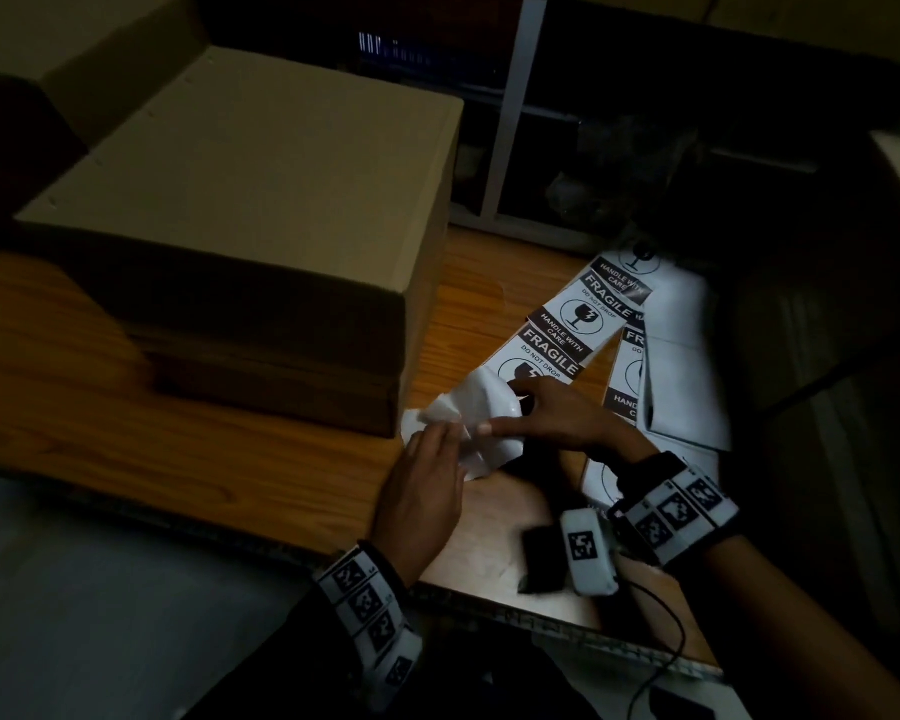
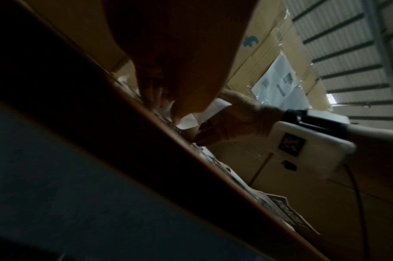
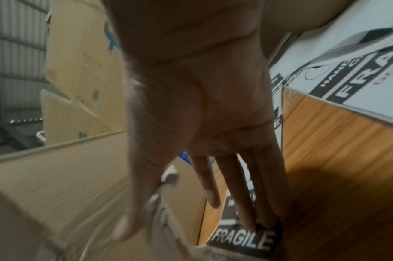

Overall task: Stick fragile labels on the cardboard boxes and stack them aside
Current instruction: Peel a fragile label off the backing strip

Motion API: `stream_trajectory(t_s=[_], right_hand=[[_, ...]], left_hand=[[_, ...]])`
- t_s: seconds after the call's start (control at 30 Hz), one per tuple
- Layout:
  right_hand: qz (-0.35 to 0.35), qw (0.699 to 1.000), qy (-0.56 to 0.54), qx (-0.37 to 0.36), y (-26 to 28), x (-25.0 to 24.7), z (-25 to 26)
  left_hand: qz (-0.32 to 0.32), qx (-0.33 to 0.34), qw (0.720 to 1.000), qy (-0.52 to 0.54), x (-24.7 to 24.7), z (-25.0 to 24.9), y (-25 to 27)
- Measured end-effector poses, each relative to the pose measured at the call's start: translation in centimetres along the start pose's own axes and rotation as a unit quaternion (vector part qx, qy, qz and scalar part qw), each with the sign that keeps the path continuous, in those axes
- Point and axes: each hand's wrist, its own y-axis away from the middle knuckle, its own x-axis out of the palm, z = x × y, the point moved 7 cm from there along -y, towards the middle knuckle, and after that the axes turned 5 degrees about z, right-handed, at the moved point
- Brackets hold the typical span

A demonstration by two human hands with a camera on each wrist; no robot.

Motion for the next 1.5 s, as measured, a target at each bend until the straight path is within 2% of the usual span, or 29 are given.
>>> stream_trajectory(t_s=[0.13, 0.23, 0.33, 0.43, 0.5, 0.6, 0.7, 0.8, 0.93, 1.1, 1.3, 1.4, 1.5], right_hand=[[0.031, 0.998, -0.048, 0.007, 0.4, -0.2, -0.1], [0.070, 0.986, -0.146, 0.026, 1.7, -0.4, 0.5], [0.080, 0.980, -0.178, 0.028, 2.2, -0.1, 0.2], [0.063, 0.986, -0.156, 0.012, 1.7, 1.3, -1.0], [0.028, 0.994, -0.106, -0.005, 1.6, 1.7, -1.4], [-0.016, 0.998, 0.010, -0.063, 2.3, 2.5, -0.6], [-0.081, 0.992, 0.044, -0.090, 2.5, 3.0, -0.9], [-0.124, 0.989, 0.034, -0.072, 2.3, 2.7, -1.6], [-0.119, 0.991, 0.017, -0.058, 1.9, 2.3, -1.6], [-0.162, 0.985, -0.025, -0.060, 1.5, 0.5, 1.7], [-0.056, 0.998, 0.017, -0.013, -1.0, 4.9, 5.2], [-0.060, 0.997, 0.043, -0.031, -1.8, 5.2, 4.7], [-0.098, 0.993, -0.058, 0.019, -1.8, 3.8, 1.8]], left_hand=[[0.052, -0.010, 0.994, -0.092, 0.5, -0.3, 0.8], [0.098, -0.046, 0.981, -0.160, 0.4, -0.4, 1.3], [0.114, -0.073, 0.972, -0.192, -0.3, -0.2, 2.1], [0.108, -0.073, 0.977, -0.167, -0.9, 0.7, 3.2], [0.054, -0.018, 0.992, -0.115, -1.8, 0.6, 3.6], [-0.095, 0.007, 0.995, -0.016, -5.0, 0.7, 3.8], [-0.139, 0.014, 0.988, 0.073, -7.6, 0.2, 2.7], [-0.118, -0.016, 0.986, 0.116, -8.2, 0.4, 1.0], [-0.096, -0.099, 0.983, 0.118, -6.4, 1.7, 0.2], [-0.049, -0.195, 0.968, 0.153, -3.5, 3.2, 0.7], [-0.086, -0.208, 0.962, 0.155, -2.5, 3.6, 1.3], [-0.093, -0.202, 0.961, 0.166, -2.2, 4.0, 1.4], [-0.074, -0.205, 0.966, 0.140, -1.5, 4.4, 1.5]])
